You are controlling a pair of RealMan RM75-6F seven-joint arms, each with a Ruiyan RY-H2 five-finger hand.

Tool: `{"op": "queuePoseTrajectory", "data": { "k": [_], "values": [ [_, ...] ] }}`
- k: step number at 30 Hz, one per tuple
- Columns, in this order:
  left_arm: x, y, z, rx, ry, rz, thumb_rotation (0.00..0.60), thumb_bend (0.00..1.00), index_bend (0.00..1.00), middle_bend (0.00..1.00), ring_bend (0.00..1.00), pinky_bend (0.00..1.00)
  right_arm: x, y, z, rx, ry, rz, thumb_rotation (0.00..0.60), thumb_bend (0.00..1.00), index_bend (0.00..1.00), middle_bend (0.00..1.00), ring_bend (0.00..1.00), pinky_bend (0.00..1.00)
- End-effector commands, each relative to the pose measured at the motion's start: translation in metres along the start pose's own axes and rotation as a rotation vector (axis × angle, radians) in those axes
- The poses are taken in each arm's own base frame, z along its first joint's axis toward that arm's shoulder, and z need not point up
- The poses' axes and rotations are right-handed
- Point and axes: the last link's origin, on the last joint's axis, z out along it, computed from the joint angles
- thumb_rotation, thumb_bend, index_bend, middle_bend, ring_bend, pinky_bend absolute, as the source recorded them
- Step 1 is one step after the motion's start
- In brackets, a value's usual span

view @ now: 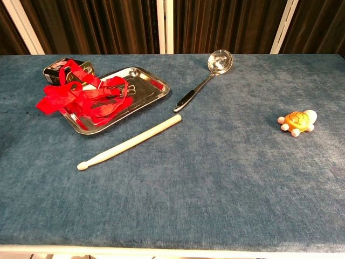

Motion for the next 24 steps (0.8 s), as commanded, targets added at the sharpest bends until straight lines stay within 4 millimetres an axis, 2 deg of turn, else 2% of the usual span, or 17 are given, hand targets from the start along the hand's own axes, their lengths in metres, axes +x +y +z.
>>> {"op": "queuePoseTrajectory", "data": {
  "k": [1,14,20,24],
  "values": [
    [0.0,0.0,0.0,0.001,-0.003,0.002,0.6,0.21,0.1,0.07,0.0,0.0,-0.001,0.0,0.0,-0.003,-0.007,0.001,0.6,0.12,0.0,0.0,0.0,0.0],
    [-0.001,-0.002,-0.002,0.015,-0.012,-0.002,0.6,0.21,0.1,0.09,0.0,0.0,0.0,0.0,0.005,-0.009,-0.009,-0.009,0.6,0.11,0.0,0.01,0.0,0.0],
    [-0.004,-0.004,0.0,0.018,-0.02,-0.022,0.6,0.21,0.1,0.09,0.0,0.0,-0.001,-0.007,0.026,0.004,-0.013,-0.034,0.6,0.12,0.0,0.07,0.0,0.0],
    [-0.011,-0.004,0.002,0.014,-0.038,-0.03,0.6,0.21,0.1,0.09,0.0,0.0,-0.001,-0.015,0.051,0.021,-0.032,-0.081,0.6,0.15,0.0,0.08,0.0,0.0]
  ]
}}
